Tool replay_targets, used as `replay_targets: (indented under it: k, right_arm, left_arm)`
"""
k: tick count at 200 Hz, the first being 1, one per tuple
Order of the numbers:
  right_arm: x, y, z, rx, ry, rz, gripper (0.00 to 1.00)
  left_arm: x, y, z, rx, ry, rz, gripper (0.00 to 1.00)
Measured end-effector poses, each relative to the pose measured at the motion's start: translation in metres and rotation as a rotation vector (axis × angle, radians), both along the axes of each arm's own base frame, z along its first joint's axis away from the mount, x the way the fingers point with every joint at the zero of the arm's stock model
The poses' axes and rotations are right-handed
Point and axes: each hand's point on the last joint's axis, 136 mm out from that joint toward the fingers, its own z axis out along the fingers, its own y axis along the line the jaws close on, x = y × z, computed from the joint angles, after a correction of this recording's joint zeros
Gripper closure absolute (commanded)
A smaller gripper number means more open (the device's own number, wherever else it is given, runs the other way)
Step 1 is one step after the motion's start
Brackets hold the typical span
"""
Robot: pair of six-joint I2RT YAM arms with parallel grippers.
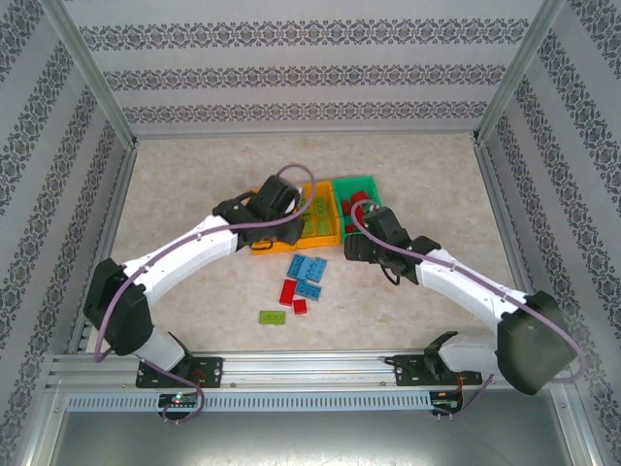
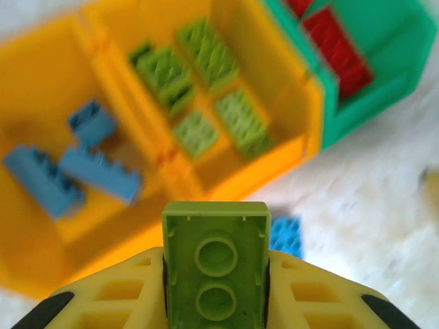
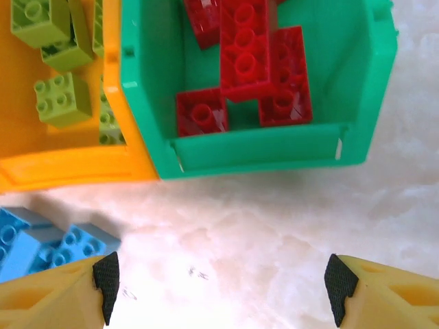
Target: Sort the legos into containers by color
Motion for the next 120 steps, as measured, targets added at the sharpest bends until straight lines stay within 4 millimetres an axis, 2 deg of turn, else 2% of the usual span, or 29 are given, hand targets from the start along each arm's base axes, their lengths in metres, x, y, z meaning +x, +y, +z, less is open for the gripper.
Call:
replay_targets:
  k: [12,26,57,78,88,100,109,120]
  right_arm:
    - [-0.007,0.000,-0.003,0.000,-0.007,0.025,0.18]
    - [-0.015,0.003,-0.005,0.001,-0.015,0.063,0.18]
    - [-0.035,0.020,-0.003,0.014,-0.049,0.180,0.18]
    - [-0.049,0.035,0.001,0.020,-0.081,0.282,0.18]
    - [-0.055,0.043,0.003,0.019,-0.093,0.333,0.18]
    - [-0.064,0.056,0.005,0.019,-0.109,0.406,0.18]
    - [-0.070,0.065,0.006,0.019,-0.120,0.462,0.18]
    - [-0.079,0.077,0.005,0.013,-0.130,0.534,0.18]
  left_arm:
    - [0.017,-0.014,0.004,-0.017,0.000,-0.003,0.74]
    - [0.039,-0.027,-0.006,-0.025,0.028,-0.004,0.74]
    - [0.083,-0.038,-0.054,-0.018,0.142,0.040,0.74]
    - [0.100,-0.032,-0.080,-0.017,0.211,0.081,0.73]
    - [0.104,-0.031,-0.086,-0.027,0.235,0.094,0.69]
    - [0.109,-0.031,-0.081,-0.047,0.234,0.108,0.61]
    - [0.110,-0.032,-0.077,-0.059,0.235,0.111,0.48]
    - [0.112,-0.033,-0.073,-0.081,0.238,0.124,0.41]
